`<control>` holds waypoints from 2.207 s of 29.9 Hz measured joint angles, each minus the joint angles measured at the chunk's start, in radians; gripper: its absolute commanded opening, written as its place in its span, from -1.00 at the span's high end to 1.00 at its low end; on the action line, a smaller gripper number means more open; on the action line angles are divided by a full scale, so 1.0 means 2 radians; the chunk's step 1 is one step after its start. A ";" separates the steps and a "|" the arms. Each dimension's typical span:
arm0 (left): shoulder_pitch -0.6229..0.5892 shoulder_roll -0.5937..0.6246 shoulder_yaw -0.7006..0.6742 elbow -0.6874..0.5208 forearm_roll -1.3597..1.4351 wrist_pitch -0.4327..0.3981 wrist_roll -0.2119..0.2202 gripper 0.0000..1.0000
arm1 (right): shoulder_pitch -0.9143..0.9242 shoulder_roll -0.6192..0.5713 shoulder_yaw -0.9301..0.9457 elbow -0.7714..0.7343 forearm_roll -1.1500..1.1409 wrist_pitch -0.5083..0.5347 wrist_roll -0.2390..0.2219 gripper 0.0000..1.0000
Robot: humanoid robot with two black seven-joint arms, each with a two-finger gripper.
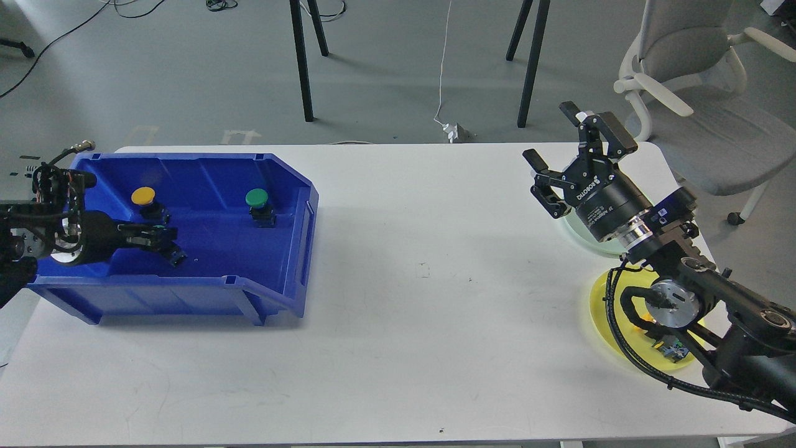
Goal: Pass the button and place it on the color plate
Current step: 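Grasp the green button in the blue bin with the left gripper, then lift the green button and carry it toward the right gripper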
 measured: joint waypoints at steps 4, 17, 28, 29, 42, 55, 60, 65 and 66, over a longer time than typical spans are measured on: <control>0.000 0.001 0.000 0.000 0.000 0.000 0.000 0.46 | 0.000 0.000 0.000 0.000 0.000 0.000 0.000 -0.88; -0.023 0.014 -0.004 -0.012 -0.002 -0.024 0.000 0.55 | -0.001 0.001 0.002 -0.002 0.000 0.000 0.000 -0.88; -0.083 0.159 -0.017 -0.223 -0.179 -0.068 0.000 0.55 | 0.003 0.002 0.006 -0.003 0.000 -0.002 0.000 -0.88; -0.089 0.169 -0.025 -0.250 -0.207 -0.068 0.000 0.55 | 0.003 0.002 0.007 -0.003 0.000 -0.002 0.000 -0.89; -0.111 -0.047 -0.110 -0.333 -0.384 -0.068 0.000 0.55 | 0.017 -0.026 -0.001 0.004 0.000 -0.029 0.000 -0.92; -0.091 -0.231 -0.106 -0.172 -0.425 -0.068 0.000 0.55 | 0.019 -0.135 -0.017 0.122 0.002 0.026 0.000 -0.84; -0.084 -0.232 -0.106 -0.167 -0.425 -0.068 0.000 0.55 | 0.001 -0.133 -0.029 0.122 0.068 0.102 0.000 -0.85; -0.083 -0.232 -0.106 -0.167 -0.426 -0.068 0.000 0.55 | -0.024 -0.117 -0.029 0.120 0.160 0.116 0.000 -0.85; -0.083 -0.233 -0.106 -0.167 -0.426 -0.068 0.000 0.55 | -0.028 -0.107 -0.030 0.120 0.173 0.116 0.000 -0.84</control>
